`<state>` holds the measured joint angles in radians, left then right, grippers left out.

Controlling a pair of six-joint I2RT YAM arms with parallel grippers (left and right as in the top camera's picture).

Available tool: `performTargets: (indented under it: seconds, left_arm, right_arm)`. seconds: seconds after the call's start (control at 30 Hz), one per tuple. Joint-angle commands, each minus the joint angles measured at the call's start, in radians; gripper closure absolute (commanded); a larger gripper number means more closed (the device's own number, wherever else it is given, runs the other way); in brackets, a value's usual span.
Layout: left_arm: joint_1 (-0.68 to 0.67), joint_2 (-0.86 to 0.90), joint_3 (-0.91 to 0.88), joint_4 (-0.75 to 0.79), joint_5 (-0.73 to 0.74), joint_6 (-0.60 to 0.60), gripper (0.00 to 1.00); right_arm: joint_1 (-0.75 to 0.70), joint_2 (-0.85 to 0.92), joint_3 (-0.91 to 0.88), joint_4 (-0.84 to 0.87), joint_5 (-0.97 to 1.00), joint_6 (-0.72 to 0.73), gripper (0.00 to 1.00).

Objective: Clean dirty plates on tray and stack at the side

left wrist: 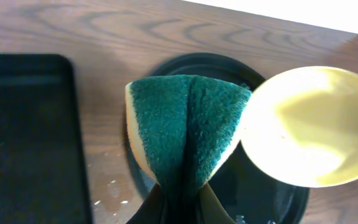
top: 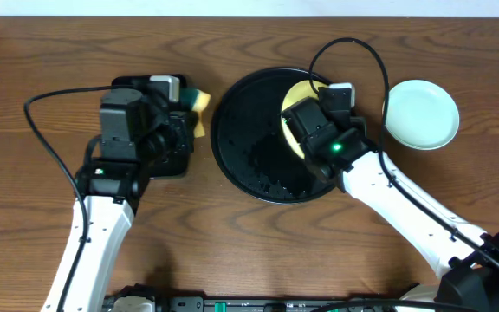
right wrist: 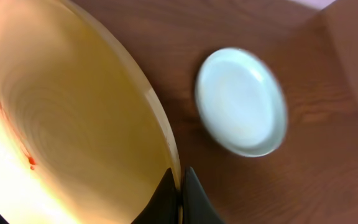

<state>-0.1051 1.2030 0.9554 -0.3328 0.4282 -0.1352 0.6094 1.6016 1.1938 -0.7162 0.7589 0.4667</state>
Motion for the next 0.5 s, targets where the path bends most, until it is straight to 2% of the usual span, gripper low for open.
performTargets:
  seconds: [0.0, 0.13, 0.2, 0.33, 0.47]
  left_arm:
    - [-0.068, 0.001, 0.002, 0.016, -0.019, -0.027, 0.92]
    - [-0.158, 0.003, 0.002, 0.067, -0.046, -0.067, 0.92]
    - [-0.208, 0.013, 0.002, 0.112, -0.081, -0.09, 0.92]
    - [-0.296, 0.054, 0.002, 0.182, -0.154, -0.108, 0.92]
    - [-0.36, 0.132, 0.002, 0.248, -0.187, -0.114, 0.92]
  right_arm:
    - [-0.08, -0.003, -0.004, 0.004, -0.254, 0.034, 0.99]
    - [-0.209, -0.002, -0.01, -0.013, -0.53, 0.033, 0.99]
    - [-0.254, -0.002, -0.018, -0.02, -0.594, 0.033, 0.99]
    - [-0.3, -0.002, -0.064, 0.011, -0.621, 0.034, 0.99]
    - [-0.314, -0.002, -0.148, 0.122, -0.655, 0.034, 0.99]
